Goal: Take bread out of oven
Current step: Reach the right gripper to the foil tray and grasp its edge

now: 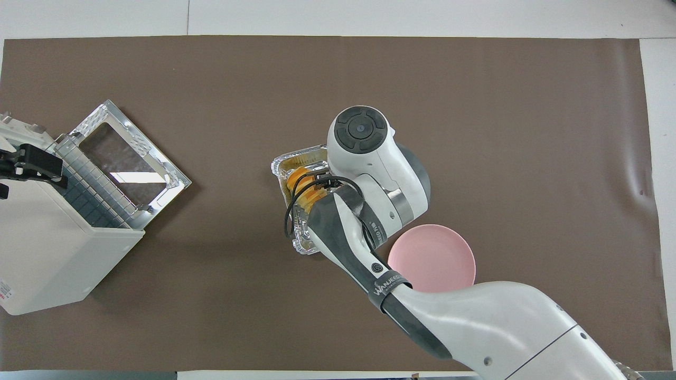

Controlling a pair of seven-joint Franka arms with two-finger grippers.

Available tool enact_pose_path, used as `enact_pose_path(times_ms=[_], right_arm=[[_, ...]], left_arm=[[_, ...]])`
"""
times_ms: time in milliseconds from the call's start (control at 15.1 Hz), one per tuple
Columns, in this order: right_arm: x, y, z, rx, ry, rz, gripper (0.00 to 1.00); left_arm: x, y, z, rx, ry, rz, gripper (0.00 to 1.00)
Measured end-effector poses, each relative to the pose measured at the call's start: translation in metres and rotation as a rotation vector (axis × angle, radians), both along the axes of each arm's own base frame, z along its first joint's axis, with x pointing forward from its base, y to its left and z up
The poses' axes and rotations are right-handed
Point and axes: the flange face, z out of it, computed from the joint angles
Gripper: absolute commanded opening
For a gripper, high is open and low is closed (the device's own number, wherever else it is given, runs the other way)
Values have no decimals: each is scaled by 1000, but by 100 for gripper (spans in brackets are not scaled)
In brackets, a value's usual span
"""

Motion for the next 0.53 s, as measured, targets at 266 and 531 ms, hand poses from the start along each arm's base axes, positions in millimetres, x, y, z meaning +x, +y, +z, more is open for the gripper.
enact_pose_path(times_ms=[266,531], right_arm=[[-1,-1,-18,3,-38,58,76],[-2,0,-24,7,-54,104,0]], left_arm=[[-12,1,9,-4,-6,0,100],[-14,0,10,-5,-8,-3,100]])
